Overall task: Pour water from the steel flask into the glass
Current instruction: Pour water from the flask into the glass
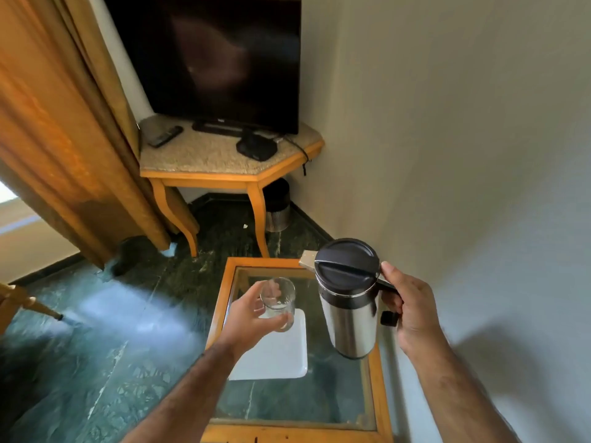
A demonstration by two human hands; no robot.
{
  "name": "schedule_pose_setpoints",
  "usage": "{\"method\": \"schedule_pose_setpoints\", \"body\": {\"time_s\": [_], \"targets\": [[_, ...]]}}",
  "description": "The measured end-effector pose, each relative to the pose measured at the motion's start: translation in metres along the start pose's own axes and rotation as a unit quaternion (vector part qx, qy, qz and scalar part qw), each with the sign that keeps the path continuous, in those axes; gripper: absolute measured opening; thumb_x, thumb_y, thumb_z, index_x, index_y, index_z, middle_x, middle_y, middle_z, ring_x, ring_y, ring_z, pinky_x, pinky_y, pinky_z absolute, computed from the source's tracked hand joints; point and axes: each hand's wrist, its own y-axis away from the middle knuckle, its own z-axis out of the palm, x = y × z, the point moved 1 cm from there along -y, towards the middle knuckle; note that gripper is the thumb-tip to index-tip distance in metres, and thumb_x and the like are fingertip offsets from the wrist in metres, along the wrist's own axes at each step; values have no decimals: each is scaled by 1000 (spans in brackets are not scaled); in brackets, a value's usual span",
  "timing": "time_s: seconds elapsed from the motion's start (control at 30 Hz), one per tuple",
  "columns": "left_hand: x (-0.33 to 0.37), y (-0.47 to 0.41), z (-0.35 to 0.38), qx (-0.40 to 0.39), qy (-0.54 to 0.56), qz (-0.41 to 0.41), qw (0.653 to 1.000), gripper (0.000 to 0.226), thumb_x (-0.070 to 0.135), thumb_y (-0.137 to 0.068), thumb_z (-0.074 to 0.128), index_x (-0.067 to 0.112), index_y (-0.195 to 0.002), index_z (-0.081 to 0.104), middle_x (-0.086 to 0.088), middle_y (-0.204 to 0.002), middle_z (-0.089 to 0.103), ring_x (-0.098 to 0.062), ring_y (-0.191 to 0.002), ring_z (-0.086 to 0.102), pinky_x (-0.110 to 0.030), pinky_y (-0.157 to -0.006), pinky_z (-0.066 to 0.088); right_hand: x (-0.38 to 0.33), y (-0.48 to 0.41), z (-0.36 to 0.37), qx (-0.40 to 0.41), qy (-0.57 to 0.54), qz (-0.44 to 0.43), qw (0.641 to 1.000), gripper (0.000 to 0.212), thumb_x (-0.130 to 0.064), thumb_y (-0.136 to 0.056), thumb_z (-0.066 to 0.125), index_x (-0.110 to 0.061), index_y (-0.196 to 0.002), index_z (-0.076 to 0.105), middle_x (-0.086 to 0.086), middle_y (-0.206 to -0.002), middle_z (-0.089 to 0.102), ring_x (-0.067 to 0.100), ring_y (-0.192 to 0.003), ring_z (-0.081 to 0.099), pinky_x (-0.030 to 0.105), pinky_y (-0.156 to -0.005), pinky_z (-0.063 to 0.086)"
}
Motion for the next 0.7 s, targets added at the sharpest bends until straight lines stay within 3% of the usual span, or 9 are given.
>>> {"method": "schedule_pose_setpoints", "body": {"time_s": [0.2, 0.47, 0.7], "targets": [[73, 30, -23, 10, 11, 37, 999, 59, 34, -72, 90, 45, -119, 57, 15, -119, 67, -19, -113, 66, -25, -89, 55, -77, 18, 21, -35, 55, -17, 998, 57, -49, -70, 81, -28, -47, 33, -10, -46, 26, 10, -40, 22, 18, -41, 24], [135, 71, -56, 17, -2, 57, 998, 66, 21, -78, 88, 22, -136, 56, -1, -126, 69, -24, -117, 66, -45, -101, 56, -141, 36, 57, -80, 141, -51, 986, 63, -56, -67, 82, -28, -50, 29, -7, -49, 22, 12, -44, 20, 18, -42, 25], [149, 90, -75, 22, -12, 72, 997, 62, 25, -74, 89, 36, -125, 57, 9, -118, 69, -17, -112, 67, -33, -92, 58, -189, 44, 81, -117, 215, -77, 967, 60, -59, -68, 80, -27, -50, 33, -8, -48, 22, 11, -45, 19, 23, -44, 21]]}}
